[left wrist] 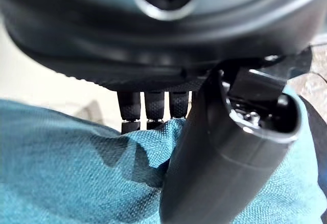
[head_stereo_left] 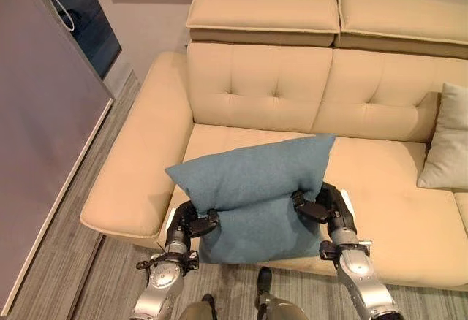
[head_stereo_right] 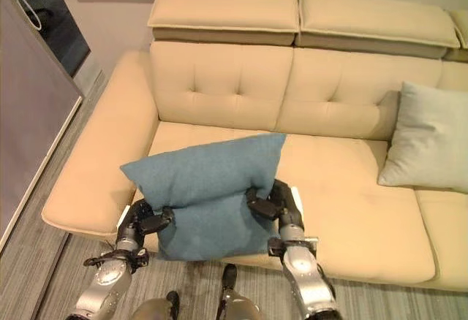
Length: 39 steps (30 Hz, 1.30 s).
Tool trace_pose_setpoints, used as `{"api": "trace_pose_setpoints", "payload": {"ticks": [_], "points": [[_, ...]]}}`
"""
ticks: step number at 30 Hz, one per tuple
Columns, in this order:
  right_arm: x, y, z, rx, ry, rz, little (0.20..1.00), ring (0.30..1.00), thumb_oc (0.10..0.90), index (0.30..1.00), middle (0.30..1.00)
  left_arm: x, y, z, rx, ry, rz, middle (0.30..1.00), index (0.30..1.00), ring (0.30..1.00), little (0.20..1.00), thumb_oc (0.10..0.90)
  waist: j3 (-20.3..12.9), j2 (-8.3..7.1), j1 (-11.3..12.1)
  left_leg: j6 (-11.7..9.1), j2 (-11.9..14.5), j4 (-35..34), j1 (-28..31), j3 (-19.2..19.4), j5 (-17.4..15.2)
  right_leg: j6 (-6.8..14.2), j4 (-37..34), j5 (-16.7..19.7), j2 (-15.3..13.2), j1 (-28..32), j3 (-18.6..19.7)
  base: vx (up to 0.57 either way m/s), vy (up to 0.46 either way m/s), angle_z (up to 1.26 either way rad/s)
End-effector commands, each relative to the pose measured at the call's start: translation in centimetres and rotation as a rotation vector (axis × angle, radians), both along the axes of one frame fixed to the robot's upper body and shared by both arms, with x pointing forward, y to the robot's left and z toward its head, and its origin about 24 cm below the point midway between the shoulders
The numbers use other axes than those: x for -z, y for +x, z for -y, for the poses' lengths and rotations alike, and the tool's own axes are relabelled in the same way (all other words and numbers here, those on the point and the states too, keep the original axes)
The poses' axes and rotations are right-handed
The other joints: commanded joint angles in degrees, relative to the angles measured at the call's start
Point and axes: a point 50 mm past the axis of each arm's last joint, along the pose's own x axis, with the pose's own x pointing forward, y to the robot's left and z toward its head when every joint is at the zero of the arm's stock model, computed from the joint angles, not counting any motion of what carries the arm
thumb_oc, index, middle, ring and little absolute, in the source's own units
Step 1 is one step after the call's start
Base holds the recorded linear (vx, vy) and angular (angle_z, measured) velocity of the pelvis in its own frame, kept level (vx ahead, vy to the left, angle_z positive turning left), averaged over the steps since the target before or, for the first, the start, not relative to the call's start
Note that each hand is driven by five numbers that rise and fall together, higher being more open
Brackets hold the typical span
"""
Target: Pick up all the scattered cushions and arrange them neatly on the sofa.
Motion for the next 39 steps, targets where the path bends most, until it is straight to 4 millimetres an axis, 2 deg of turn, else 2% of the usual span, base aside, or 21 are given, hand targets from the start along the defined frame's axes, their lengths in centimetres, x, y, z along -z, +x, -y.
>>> {"api": "trace_pose_setpoints", "payload": {"ticks": [1, 3, 5, 9, 12, 13, 16, 17, 19, 20, 21, 25, 29, 33, 34, 35, 36, 39], "points": [[-6.1, 1.8, -1.9, -0.076, 0.073, 0.341, 0.300, 0.300, 0.400, 0.300, 0.300, -6.8, 3.4, 2.4, 0.140, -0.037, 0.362, 0.300, 0.300, 0.300, 0.300, 0.400, -3.56, -1.62, -0.67, -0.01, 0.70, -7.68, 2.66, 2.15, -3.87, 7.97, 1.44, -7.33, -3.50, 5.24, 0.71, 0.15, 0.051, 0.04], [-6.1, 1.8, -1.8, -0.065, 0.072, 0.339, 0.300, 0.300, 0.400, 0.300, 0.300, -7.1, 3.7, 2.4, 0.137, -0.017, 0.372, 0.300, 0.300, 0.300, 0.300, 0.400, -3.27, -1.38, -0.19, -0.31, 1.91, -13.11, 1.51, 2.05, -0.10, 8.37, 0.80, -8.02, -3.03, 6.62, 0.65, 0.15, 0.083, 0.07], [-6.0, 1.7, -1.9, -0.066, 0.057, 0.335, 0.300, 0.300, 0.400, 0.300, 0.300, -7.4, 3.7, 2.3, 0.129, -0.014, 0.387, 0.300, 0.300, 0.300, 0.300, 0.400, -3.69, -0.50, 0.12, -0.29, 1.55, -18.36, 3.61, 0.64, 0.65, 8.60, 0.94, -8.54, -2.38, 7.16, 1.32, 0.17, 0.115, -0.14], [-6.3, 2.2, -2.2, -0.068, 0.036, 0.344, 0.300, 0.300, 0.400, 0.300, 0.300, -8.1, 4.0, 2.3, 0.133, 0.009, 0.415, 0.300, 0.300, 0.300, 0.300, 0.400, -4.03, -0.61, 0.07, 0.20, 0.76, -20.28, 5.49, 1.53, 0.74, 9.13, 1.22, -8.30, -3.14, 6.68, 2.40, 0.10, 0.114, -0.38], [-7.6, 3.6, -3.3, -0.064, 0.033, 0.395, 0.300, 0.300, 0.400, 0.300, 0.300, -9.9, 5.3, 2.4, 0.129, 0.048, 0.489, 0.300, 0.300, 0.300, 0.300, 0.400, -2.73, -1.04, 0.34, 1.18, 0.26, -19.07, 3.87, 3.12, -0.09, 9.55, 2.91, -7.98, -4.11, 3.46, 4.04, -0.09, 0.117, -0.32], [-10.0, 5.6, -4.8, -0.062, 0.010, 0.481, 0.300, 0.300, 0.400, 0.300, 0.300, -12.5, 7.2, 3.1, 0.107, 0.052, 0.586, 0.300, 0.300, 0.300, 0.300, 0.400, -0.97, -1.19, 0.56, 1.67, -0.23, -17.94, -0.63, 3.96, -0.13, 9.88, 4.61, -6.74, -4.84, -2.16, 5.37, -0.23, 0.107, -0.13], [-12.0, 7.2, -5.9, -0.055, -0.019, 0.542, 0.300, 0.300, 0.400, 0.300, 0.300, -14.9, 8.8, 3.8, 0.095, 0.077, 0.671, 0.300, 0.300, 0.300, 0.300, 0.400, -0.85, -0.86, 0.70, 1.59, -0.53, -17.89, -3.61, 4.27, 0.14, 10.05, 5.23, -5.99, -5.27, -6.04, 5.85, -0.08, 0.038, -0.24], [-12.1, 7.3, -5.9, -0.054, -0.019, 0.543, 0.300, 0.300, 0.400, 0.300, 0.300, -15.0, 8.8, 3.8, 0.095, 0.077, 0.673, 0.300, 0.300, 0.300, 0.300, 0.400, -1.02, -0.90, 0.64, 1.62, -0.61, -18.04, -3.92, 4.25, 0.46, 10.05, 5.16, -5.79, -5.33, -6.37, 5.83, -0.03, 0.021, -0.07], [-15.7, 9.9, -7.2, -0.054, -0.038, 0.617, 0.300, 0.300, 0.400, 0.300, 0.300, -19.4, 11.7, 4.5, 0.085, 0.194, 0.794, 0.300, 0.300, 0.300, 0.300, 0.400, -0.44, -0.58, 0.95, 1.31, -0.53, -17.89, -7.13, 3.87, 1.25, 10.27, 5.72, -4.73, -5.58, -10.26, 5.83, -0.05, 0.013, 0.05], [-15.8, 10.0, -7.2, -0.054, -0.038, 0.619, 0.300, 0.300, 0.400, 0.300, 0.300, -19.5, 11.8, 4.5, 0.084, 0.194, 0.796, 0.300, 0.300, 0.300, 0.300, 0.400, -0.38, -0.58, 0.95, 1.31, -0.52, -17.84, -7.21, 3.87, 1.24, 10.27, 5.77, -4.73, -5.58, -10.34, 5.84, -0.02, -0.008, 0.06], [-16.7, 10.5, -7.5, -0.055, -0.050, 0.639, 0.300, 0.300, 0.400, 0.300, 0.300, -20.8, 12.3, 4.6, 0.075, 0.212, 0.833, 0.300, 0.300, 0.300, 0.300, 0.400, -0.36, -0.54, 1.04, 1.27, -0.47, -17.97, -7.88, 3.69, 1.48, 10.36, 5.87, -4.46, -5.62, -11.25, 5.88, 0.00, 0.000, 0.00], [-22.1, 12.5, -8.4, -0.028, -0.101, 0.759, 0.300, 0.300, 0.400, 0.300, 0.300, -26.5, 14.5, 5.0, 0.028, 0.326, 0.961, 0.300, 0.300, 0.300, 0.300, 0.400, -0.17, -0.18, 1.06, 0.92, -0.42, -18.65, -10.76, 2.85, 2.68, 10.61, 5.96, -3.50, -5.57, -14.80, 5.92, 0.00, 0.000, 0.00], [-27.2, 13.1, -8.6, 0.029, -0.150, 0.887, 0.300, 0.300, 0.400, 0.300, 0.300, -32.4, 15.1, 5.5, -0.028, 0.400, 1.101, 0.300, 0.300, 0.300, 0.300, 0.400, 0.55, 0.55, 1.24, 0.67, -0.56, -19.75, -13.06, 1.40, 4.06, 10.88, 6.32, -3.14, -5.51, -17.77, 5.86, 0.00, 0.000, 0.00], [-30.4, 13.2, -8.7, 0.080, -0.203, 0.959, 0.300, 0.300, 0.400, 0.300, 0.300, -35.5, 15.2, 6.2, -0.062, 0.398, 1.158, 0.300, 0.300, 0.300, 0.300, 0.400, 0.43, 1.12, 1.00, 0.43, -0.68, -21.36, -14.48, 0.44, 5.15, 10.99, 6.43, -3.09, -5.47, -20.14, 6.06, 0.00, -0.001, -0.01], [-31.2, 13.5, -8.7, 0.097, -0.223, 0.958, 0.592, 0.592, 0.595, 0.592, 0.592, -36.5, 15.4, 6.7, -0.065, 0.363, 1.155, 0.578, 0.578, 0.578, 0.578, 0.585, 0.52, 1.31, 0.89, 0.30, -0.88, -22.30, -15.04, -0.09, 5.82, 11.04, 6.26, -2.82, -5.30, -21.04, 6.10, 0.01, -0.014, -0.10], [-31.6, 13.6, -8.4, 0.107, -0.224, 0.957, 0.780, 0.780, 0.720, 0.780, 0.780, -36.8, 15.5, 6.8, -0.063, 0.350, 1.152, 0.900, 0.900, 0.900, 0.900, 0.800, 0.61, 1.43, 0.89, 0.25, -0.96, -22.71, -15.25, -0.46, 6.17, 11.08, 6.18, -2.68, -5.24, -21.40, 6.15, 0.00, -0.011, -0.04], [-32.1, 13.9, -8.0, 0.121, -0.228, 0.941, 0.900, 0.900, 0.800, 0.900, 0.900, -37.0, 15.6, 6.6, -0.071, 0.313, 1.137, 0.900, 0.900, 0.900, 0.900, 0.800, 0.66, 1.63, 0.91, 0.08, -1.06, -23.76, -15.73, -0.88, 6.93, 11.23, 6.02, -2.37, -5.03, -22.27, 6.07, 0.00, -0.009, 0.18], [-31.8, 14.1, -7.5, 0.128, -0.240, 0.913, 0.900, 0.900, 0.800, 0.900, 0.900, -36.5, 15.7, 6.3, -0.072, 0.285, 1.125, 0.900, 0.900, 0.900, 0.900, 0.800, 0.54, 1.78, 0.88, 0.02, -1.16, -24.71, -15.91, -1.00, 7.46, 11.30, 5.84, -2.35, -4.92, -22.82, 6.09, 0.01, -0.004, 0.52]]}}
